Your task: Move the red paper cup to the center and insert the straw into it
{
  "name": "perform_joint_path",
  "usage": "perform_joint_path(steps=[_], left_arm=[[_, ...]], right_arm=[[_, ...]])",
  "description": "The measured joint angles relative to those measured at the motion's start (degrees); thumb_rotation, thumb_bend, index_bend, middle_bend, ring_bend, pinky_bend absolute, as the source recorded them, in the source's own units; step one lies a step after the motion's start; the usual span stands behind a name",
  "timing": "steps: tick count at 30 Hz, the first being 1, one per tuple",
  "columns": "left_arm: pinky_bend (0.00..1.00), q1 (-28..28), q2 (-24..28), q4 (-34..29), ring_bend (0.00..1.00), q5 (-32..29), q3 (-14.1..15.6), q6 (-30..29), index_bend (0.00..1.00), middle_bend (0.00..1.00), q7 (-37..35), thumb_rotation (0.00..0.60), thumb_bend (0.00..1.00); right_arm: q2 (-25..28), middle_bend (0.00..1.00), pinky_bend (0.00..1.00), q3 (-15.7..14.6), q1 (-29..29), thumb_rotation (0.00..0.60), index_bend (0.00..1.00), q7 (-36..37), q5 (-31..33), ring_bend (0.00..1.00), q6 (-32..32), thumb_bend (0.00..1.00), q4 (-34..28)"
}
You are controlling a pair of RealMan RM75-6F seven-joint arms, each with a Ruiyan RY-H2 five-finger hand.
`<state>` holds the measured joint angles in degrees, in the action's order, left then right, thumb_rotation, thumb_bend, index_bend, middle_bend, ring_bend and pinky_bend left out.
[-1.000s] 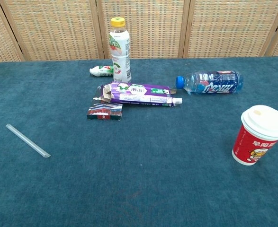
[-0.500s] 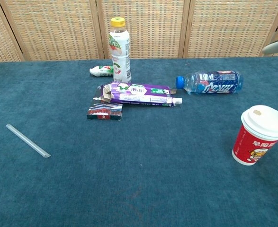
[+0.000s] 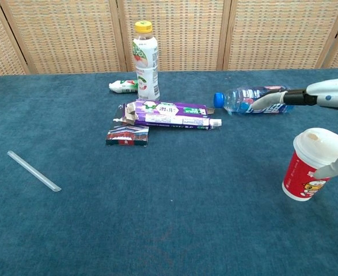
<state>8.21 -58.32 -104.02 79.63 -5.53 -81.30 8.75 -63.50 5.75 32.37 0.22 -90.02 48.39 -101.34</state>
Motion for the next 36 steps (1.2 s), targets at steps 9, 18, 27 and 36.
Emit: perform_joint_path(steps=[9, 18, 27, 36], left_arm=[[0.00, 0.33, 0.14, -0.08, 0.00, -0.79, -0.06, 0.69, 0.00, 0.00, -0.06, 0.600, 0.08], [0.00, 0.59, -0.24, -0.42, 0.00, -1.66, -0.10, 0.82, 0.00, 0.00, 1.26, 0.600, 0.08], [0.00, 0.80, -0.49, -0.43, 0.00, -2.68, -0.38, 0.87, 0.00, 0.00, 1.87, 0.600, 0.08], [0.00, 0.86, 0.44, -0.44, 0.00, -3.22, -0.65, 1.23, 0.00, 0.00, -0.41, 0.600, 0.08]], right_arm=[[-3.63, 0.06, 0.10, -1.10, 0.30, 0.600, 0.07, -8.23, 1.71, 0.00, 0.93, 0.00, 4.97], [-1.90, 0.21, 0.22, -3.29, 1.29, 0.600, 0.15, -9.86, 1.02, 0.10, -0.64, 0.05, 6.70], [-3.19, 0.54, 0.57, -4.25, 1.18, 0.600, 0.44, -8.95, -2.68, 0.43, 3.26, 0.21, 10.13], [-3.52, 0.58, 0.60, -3.12, 2.42, 0.600, 0.47, -7.06, -2.61, 0.45, 4.74, 0.26, 8.21]])
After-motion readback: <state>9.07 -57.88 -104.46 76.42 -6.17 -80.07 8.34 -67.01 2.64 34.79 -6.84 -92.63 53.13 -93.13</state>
